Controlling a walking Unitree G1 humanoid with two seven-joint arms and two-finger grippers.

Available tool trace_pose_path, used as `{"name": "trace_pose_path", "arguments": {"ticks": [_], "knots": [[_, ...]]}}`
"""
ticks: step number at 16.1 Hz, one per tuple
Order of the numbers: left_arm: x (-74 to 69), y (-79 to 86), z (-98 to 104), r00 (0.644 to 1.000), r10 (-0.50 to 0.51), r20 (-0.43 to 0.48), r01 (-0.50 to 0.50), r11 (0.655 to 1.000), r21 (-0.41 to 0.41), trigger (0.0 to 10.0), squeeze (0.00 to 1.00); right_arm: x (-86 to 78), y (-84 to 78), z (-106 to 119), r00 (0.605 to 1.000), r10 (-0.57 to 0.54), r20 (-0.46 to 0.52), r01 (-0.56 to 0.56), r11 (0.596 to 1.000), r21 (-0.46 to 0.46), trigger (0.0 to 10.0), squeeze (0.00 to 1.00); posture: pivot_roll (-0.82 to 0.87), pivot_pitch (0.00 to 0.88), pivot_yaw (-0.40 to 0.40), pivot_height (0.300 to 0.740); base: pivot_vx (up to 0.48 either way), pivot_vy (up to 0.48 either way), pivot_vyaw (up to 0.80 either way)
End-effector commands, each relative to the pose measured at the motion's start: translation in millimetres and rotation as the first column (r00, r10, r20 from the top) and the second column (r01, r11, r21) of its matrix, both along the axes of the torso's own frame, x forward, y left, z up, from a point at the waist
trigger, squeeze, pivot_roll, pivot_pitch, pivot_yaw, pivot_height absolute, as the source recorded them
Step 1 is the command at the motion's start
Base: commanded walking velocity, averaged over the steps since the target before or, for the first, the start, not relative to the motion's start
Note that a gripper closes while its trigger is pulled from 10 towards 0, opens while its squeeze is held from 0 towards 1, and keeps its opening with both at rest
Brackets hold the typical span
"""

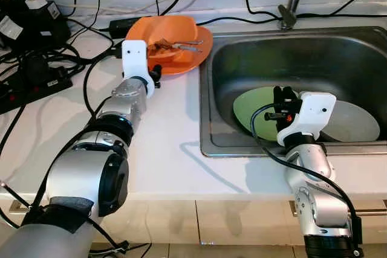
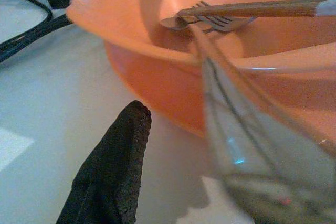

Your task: Kitchen organization

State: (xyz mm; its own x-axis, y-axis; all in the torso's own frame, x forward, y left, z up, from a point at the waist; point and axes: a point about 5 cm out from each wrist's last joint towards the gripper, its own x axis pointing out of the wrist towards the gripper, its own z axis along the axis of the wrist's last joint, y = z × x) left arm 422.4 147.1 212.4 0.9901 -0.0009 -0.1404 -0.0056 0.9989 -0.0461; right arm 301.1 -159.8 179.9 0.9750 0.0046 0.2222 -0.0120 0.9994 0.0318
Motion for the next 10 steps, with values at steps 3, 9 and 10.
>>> {"name": "trace_pose_path", "arguments": {"ticks": [3, 9, 10], "knots": [[1.4, 1.4, 6, 1.0, -0.019, -0.006, 0.019, 0.999, -0.027, 10.0, 0.0, -2.6, 0.2, -9, 0.999, 0.007, -0.053, -0.006, 1.0, 0.002, 10.0, 0.0, -0.12, 0.156, 0.102, 0.74, 0.0, 0.0, 0.0], [4.7, -16.3, 26, 0.991, -0.125, 0.037, 0.125, 0.992, 0.012, 10.0, 0.0, -4.4, 0.1, -11, 0.998, -0.006, -0.061, 0.007, 1.0, 0.012, 10.0, 0.0, -0.1, 0.165, 0.121, 0.74, 0.0, 0.0, 0.0], [4.8, -20.9, 27, 0.988, -0.15, 0.027, 0.149, 0.989, 0.022, 10.0, 0.0, -4.5, 0.0, -11, 0.998, -0.008, -0.061, 0.009, 1.0, 0.013, 10.0, 0.0, -0.1, 0.166, 0.123, 0.74, 0.0, 0.0, 0.0]]}}
